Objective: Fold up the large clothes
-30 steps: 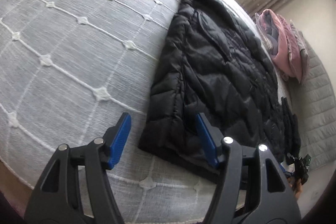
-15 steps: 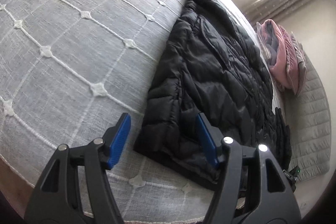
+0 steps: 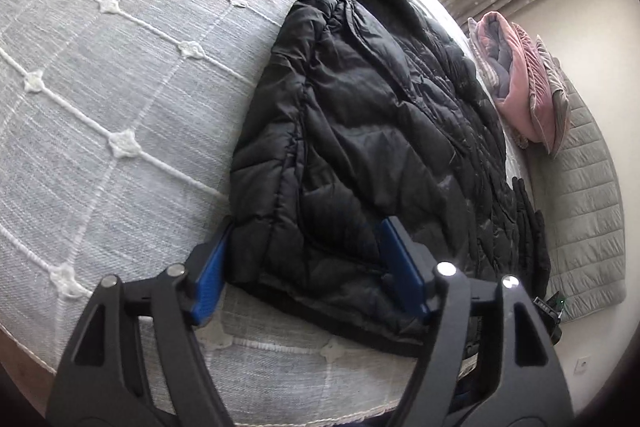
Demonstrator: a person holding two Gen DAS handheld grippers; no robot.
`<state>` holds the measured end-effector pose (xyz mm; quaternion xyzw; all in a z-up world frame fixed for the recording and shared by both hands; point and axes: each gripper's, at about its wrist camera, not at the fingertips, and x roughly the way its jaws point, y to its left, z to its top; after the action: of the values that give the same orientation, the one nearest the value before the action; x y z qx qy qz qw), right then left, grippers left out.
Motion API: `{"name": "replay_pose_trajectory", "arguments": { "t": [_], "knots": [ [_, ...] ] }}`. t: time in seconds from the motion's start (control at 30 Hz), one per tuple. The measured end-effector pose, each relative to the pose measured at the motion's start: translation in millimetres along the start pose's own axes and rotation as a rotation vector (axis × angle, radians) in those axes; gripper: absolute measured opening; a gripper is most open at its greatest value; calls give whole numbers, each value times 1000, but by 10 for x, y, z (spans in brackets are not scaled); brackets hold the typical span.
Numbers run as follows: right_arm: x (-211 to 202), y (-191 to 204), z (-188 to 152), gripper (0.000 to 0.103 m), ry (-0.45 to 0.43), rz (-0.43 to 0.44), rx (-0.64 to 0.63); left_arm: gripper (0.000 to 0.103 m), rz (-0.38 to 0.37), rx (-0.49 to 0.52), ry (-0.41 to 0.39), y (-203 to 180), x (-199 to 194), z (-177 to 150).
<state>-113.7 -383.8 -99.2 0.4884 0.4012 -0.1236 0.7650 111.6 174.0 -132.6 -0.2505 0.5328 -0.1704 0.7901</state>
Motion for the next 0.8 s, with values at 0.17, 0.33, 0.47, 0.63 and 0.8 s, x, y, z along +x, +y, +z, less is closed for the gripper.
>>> {"name": "replay_pose_trajectory", "arguments": {
  "t": [0.17, 0.33, 0.47, 0.63, 0.8],
  "knots": [
    [83, 46, 43, 33, 20, -13, -14, 73, 45, -17, -26, -49, 27, 13],
    [138, 151, 58, 56, 28, 2, -63, 73, 40, -134, -52, -9, -16, -2],
    [123, 97, 59, 56, 24, 32, -38, 74, 20, -141, -49, 24, -9, -17],
    [163, 143, 95, 56, 16, 18, -46, 72, 27, -111, -50, -75, 24, -17],
    [159, 151, 95, 51, 15, 18, -57, 45, 14, -142, -32, -90, 125, -36]
  ]
}}
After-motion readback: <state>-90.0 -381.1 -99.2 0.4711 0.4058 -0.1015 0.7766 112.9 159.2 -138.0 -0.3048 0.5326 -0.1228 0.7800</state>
